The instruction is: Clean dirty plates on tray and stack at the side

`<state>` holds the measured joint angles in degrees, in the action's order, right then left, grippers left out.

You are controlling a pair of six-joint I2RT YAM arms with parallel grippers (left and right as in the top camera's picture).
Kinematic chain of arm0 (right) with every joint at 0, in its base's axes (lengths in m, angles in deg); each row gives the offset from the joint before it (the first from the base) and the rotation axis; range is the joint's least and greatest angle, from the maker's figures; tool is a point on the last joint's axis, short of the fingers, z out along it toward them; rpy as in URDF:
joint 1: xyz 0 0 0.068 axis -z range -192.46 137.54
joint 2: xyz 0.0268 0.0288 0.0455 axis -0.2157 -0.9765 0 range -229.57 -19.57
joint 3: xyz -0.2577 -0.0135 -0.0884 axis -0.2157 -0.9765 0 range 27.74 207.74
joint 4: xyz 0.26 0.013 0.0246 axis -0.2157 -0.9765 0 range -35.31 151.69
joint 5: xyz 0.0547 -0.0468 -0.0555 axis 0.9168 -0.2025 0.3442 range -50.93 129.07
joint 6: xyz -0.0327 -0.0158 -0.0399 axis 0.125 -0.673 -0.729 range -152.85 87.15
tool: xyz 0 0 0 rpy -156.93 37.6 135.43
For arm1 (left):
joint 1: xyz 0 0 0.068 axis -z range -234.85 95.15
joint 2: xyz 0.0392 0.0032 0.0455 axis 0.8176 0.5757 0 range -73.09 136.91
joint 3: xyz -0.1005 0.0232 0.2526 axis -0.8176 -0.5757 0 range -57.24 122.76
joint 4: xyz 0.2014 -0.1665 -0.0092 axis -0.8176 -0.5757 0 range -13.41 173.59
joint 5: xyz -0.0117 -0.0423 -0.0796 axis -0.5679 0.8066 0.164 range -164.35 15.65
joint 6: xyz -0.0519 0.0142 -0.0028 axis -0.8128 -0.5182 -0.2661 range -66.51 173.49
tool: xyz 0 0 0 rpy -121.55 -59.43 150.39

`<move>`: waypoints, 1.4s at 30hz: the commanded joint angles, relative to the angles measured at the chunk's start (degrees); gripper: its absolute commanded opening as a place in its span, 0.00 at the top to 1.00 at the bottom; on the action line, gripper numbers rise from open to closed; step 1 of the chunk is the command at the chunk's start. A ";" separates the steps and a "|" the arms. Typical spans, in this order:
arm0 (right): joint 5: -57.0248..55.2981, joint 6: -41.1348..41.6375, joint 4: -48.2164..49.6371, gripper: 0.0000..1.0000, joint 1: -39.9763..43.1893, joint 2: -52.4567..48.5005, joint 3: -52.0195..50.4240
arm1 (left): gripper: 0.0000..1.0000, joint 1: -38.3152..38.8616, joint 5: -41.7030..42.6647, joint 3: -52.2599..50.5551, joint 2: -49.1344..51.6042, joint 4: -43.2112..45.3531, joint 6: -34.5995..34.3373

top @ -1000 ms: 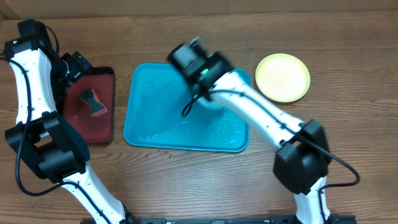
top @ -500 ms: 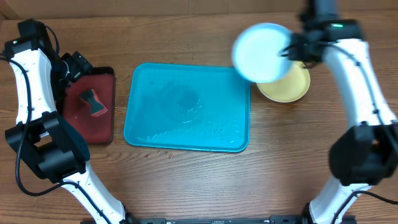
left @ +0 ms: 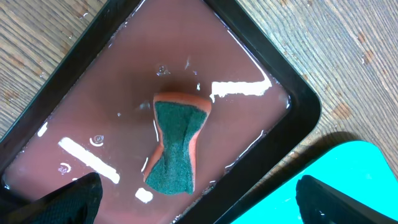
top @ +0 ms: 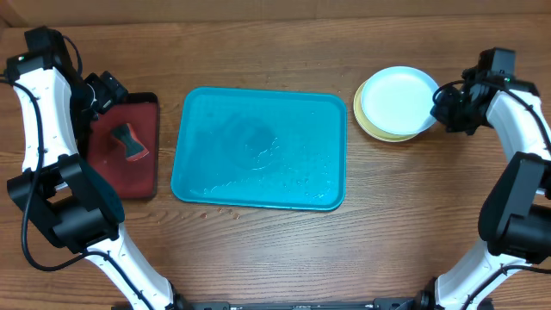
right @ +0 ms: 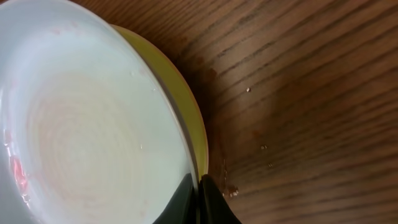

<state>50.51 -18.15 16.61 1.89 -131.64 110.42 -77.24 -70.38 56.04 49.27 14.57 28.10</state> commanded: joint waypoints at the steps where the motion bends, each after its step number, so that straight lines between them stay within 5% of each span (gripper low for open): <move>1: 1.55 1.90 2.71 0.96 -0.15 0.28 -1.90 | 0.01 0.02 0.33 0.35 -0.57 0.07 0.07; 4: 1.57 1.88 3.02 0.88 -0.28 -0.04 -2.08 | 0.00 0.02 0.33 0.35 -0.57 0.07 0.07; 5: 1.57 1.84 3.28 0.70 -0.48 -0.07 -2.08 | 0.00 0.02 0.33 0.35 -0.57 0.07 0.07; 17: 15.41 -0.07 2.32 0.27 -3.13 6.03 -1.97 | 0.00 0.02 0.33 0.35 -0.57 0.07 0.07; 26: 5.31 -0.13 -12.02 0.13 -10.49 23.50 -1.99 | 0.00 -0.04 0.33 0.35 -0.57 0.07 0.07; 29: 1.14 -0.09 -18.38 0.00 -14.82 28.74 -1.99 | 0.00 -0.13 0.33 0.35 -0.57 0.07 0.07; 42: 1.03 -0.07 -25.33 0.00 -22.86 34.16 -1.99 | 0.00 -0.09 0.33 0.35 -0.57 0.07 0.07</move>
<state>52.34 -18.08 -8.83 -20.75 -97.85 108.25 -77.24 -70.25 56.04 49.27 14.57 28.10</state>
